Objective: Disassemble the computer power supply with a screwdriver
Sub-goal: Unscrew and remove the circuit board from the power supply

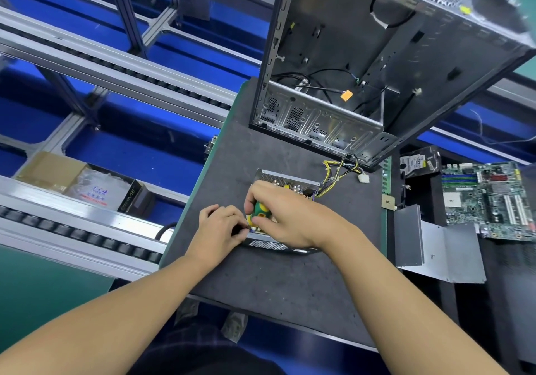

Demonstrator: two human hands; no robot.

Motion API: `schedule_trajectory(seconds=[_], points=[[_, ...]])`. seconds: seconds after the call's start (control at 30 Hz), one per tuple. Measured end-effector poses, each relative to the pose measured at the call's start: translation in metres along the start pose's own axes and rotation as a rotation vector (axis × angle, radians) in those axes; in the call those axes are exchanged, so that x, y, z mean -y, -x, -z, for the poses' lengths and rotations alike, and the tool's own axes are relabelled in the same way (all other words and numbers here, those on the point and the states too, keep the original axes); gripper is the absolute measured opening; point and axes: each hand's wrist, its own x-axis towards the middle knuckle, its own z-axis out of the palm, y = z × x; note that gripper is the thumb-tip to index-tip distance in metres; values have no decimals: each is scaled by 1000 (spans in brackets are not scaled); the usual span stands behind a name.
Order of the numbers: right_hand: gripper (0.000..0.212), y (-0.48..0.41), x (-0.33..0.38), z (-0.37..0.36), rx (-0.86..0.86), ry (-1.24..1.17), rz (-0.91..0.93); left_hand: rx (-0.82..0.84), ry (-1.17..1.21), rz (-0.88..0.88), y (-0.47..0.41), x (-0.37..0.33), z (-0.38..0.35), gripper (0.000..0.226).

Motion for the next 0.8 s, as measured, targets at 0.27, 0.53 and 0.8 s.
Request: schedule_trajectory(seconds=[0.27, 0.53, 0.8], points=[[14, -5, -3, 9, 43, 22, -100, 21, -12, -43, -3, 6, 1, 5], [26, -14, 16, 3, 13, 275, -152, 36, 67, -20, -2, 12, 2, 10], [33, -4, 15, 9, 68, 150, -223, 20, 134, 22, 0, 8, 3, 11]])
